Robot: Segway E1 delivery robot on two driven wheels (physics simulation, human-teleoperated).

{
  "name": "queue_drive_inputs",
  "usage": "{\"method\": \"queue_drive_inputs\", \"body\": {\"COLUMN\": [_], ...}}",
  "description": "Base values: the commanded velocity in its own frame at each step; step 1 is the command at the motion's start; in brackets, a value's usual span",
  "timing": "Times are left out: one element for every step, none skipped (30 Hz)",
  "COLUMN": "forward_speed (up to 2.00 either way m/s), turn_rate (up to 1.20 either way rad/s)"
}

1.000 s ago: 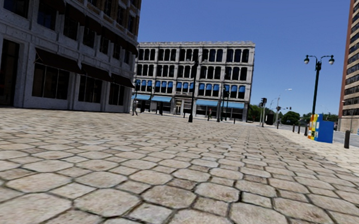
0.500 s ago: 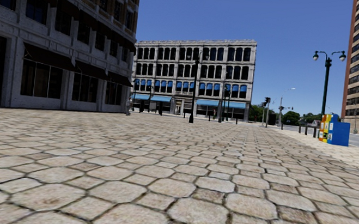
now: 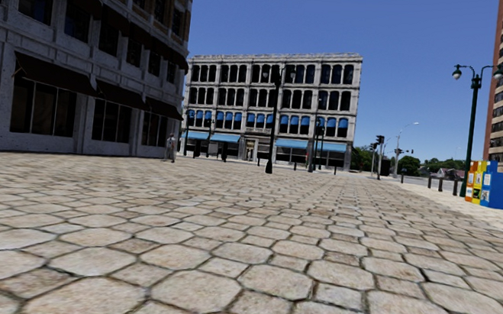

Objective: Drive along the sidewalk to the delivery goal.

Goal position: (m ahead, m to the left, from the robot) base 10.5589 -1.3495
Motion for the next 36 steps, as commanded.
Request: {"method": "queue_drive_inputs", "body": {"forward_speed": [2.0, 2.0, 2.0, 2.0, 2.0, 2.0, 2.0, 2.0, 2.0, 2.0, 2.0, 2.0, 2.0, 2.0, 2.0, 2.0, 2.0, 2.0, 2.0, 2.0, 2.0, 2.0, 2.0, 2.0, 2.0, 2.0, 2.0, 2.0, 2.0, 2.0, 2.0, 2.0, 2.0, 2.0, 2.0, 2.0], "turn_rate": [0.0, 0.0, 0.0, 0.0, 0.0, 0.0, 0.0, -0.01, -0.03, -0.03, -0.07, -0.09, -0.11, -0.13, -0.13, -0.14, -0.15, -0.17, -0.23, -0.32, -0.32, -0.37, -0.38, -0.38, -0.38, -0.38, -0.38, -0.38, -0.38, -0.38, -0.38, -0.29, -0.07, 0.0, 0.0, 0.0]}}
